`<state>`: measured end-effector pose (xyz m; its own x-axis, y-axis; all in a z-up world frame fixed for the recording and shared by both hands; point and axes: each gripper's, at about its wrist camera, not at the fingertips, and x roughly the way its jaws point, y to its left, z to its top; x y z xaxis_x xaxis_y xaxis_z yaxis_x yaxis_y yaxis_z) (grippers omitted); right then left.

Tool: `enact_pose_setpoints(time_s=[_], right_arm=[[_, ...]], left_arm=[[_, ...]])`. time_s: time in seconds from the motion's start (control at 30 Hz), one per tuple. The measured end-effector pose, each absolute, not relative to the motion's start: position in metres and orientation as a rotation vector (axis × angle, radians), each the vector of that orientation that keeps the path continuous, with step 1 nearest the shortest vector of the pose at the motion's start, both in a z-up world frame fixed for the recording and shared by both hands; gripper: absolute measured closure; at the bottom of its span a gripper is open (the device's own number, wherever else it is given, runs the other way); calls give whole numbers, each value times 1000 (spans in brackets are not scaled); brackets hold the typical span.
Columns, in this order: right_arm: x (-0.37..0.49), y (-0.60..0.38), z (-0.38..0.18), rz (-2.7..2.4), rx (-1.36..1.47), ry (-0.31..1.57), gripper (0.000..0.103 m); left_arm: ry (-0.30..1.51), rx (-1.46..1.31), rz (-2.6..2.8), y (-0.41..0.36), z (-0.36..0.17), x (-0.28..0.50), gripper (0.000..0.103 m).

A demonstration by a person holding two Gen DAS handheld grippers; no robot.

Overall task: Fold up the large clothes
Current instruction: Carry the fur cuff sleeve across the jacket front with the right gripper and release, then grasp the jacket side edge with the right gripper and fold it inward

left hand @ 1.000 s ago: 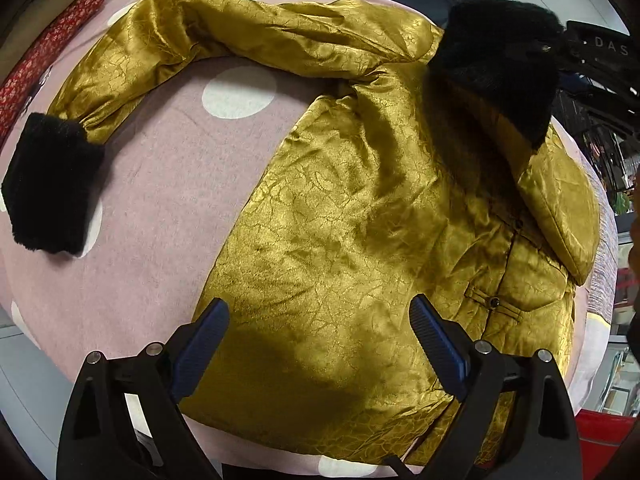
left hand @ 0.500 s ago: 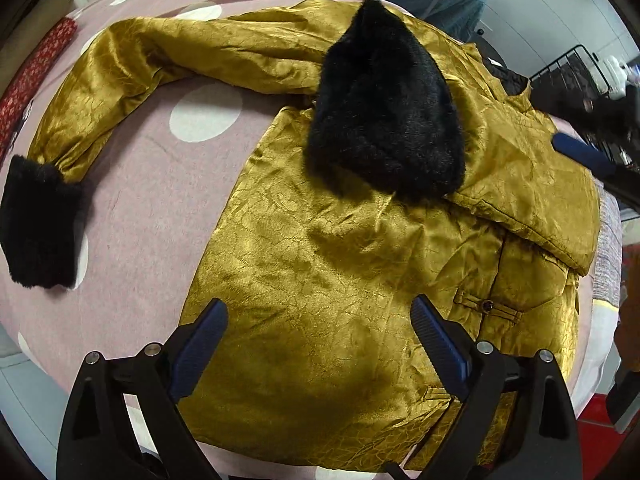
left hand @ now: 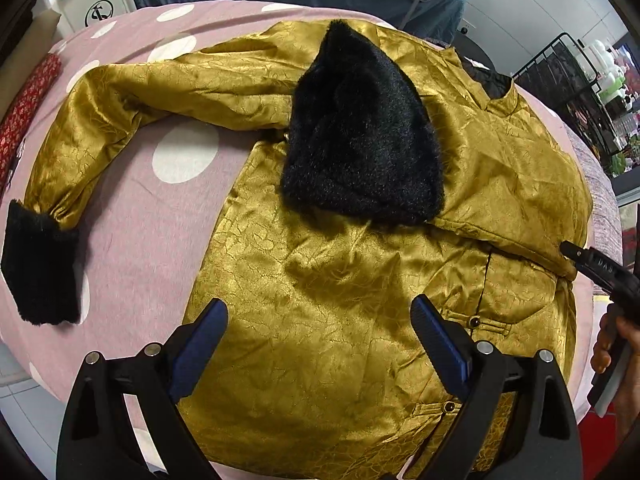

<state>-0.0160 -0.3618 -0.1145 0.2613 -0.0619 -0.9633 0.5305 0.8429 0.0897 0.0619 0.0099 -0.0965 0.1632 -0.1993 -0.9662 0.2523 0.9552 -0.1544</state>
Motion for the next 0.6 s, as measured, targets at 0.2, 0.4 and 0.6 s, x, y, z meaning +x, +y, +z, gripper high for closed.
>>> enact_pose_setpoints(time_s=[0.2, 0.4, 0.6], right_arm=[[-44, -380, -125, -449, 462, 1259, 28], [-36, -365, -91, -484, 358, 1128, 28], [4, -338, -74, -373, 182, 1097, 28]], left_arm=[[1362, 107, -335, 0, -99, 64, 13], [1305, 154, -377, -30, -89, 87, 13], [1290, 268, -439, -75, -94, 106, 13]])
